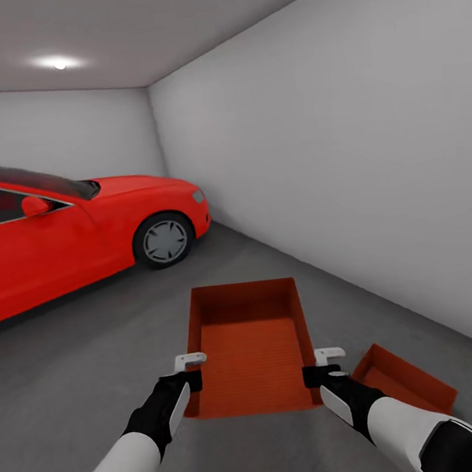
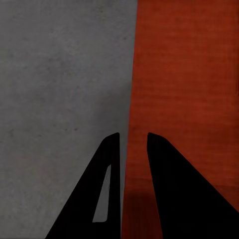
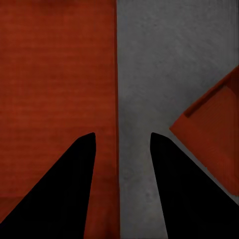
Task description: Move the two storage containers from the living room to the garage. In the garage, place one container on the floor and stack the other container on top of it (either order is fine).
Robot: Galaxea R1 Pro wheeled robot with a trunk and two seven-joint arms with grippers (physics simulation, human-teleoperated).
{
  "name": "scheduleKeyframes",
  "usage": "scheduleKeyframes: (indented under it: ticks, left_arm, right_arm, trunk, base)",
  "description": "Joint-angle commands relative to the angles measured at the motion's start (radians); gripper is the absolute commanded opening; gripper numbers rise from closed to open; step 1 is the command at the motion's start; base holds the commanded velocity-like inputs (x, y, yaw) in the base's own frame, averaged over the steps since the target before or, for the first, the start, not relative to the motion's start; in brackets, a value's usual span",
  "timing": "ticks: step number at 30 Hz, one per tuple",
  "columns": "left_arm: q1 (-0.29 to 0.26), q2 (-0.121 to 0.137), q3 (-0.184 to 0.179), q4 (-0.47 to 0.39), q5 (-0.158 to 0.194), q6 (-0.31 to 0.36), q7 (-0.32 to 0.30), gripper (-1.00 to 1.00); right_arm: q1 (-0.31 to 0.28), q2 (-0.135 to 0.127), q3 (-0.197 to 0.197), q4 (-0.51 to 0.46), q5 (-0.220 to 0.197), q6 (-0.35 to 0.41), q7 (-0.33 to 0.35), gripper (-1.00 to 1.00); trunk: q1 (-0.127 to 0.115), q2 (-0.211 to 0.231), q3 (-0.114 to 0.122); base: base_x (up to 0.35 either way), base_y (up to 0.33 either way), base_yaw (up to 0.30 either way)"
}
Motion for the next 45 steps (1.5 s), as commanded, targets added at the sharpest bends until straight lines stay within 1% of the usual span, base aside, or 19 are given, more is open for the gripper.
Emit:
scheduleKeyframes:
  ticks: [1, 12, 33, 45]
  left_arm:
    - [0.0, 0.0, -0.009, 0.001, 0.011, 0.007, 0.004, -1.0]
    - [0.0, 0.002, -0.009, 0.0, 0.01, 0.008, 0.003, -1.0]
    - [0.0, 0.002, -0.009, 0.0, 0.011, 0.008, 0.003, -1.0]
    - [0.0, 0.0, -0.01, 0.003, 0.01, 0.008, 0.004, -1.0]
  right_arm:
    - [-0.002, -0.028, -0.001, -0.003, 0.02, 0.004, -0.072, -1.0]
    - [-0.002, -0.03, -0.003, -0.003, 0.02, 0.003, -0.067, -1.0]
    - [-0.002, -0.029, -0.001, -0.003, 0.019, 0.003, -0.06, -1.0]
    - [-0.002, -0.031, -0.001, -0.003, 0.019, 0.004, -0.061, -1.0]
  trunk:
    - [0.001, -0.002, -0.002]
    - [0.001, -0.002, -0.002]
    - [0.001, -0.002, -0.002]
    - [0.001, -0.002, -0.002]
  base:
    - [0.164, 0.0, -0.238]
    - [0.037, 0.0, -0.226]
    - [0.001, 0.0, -0.01]
    - [0.275, 0.0, 0.0]
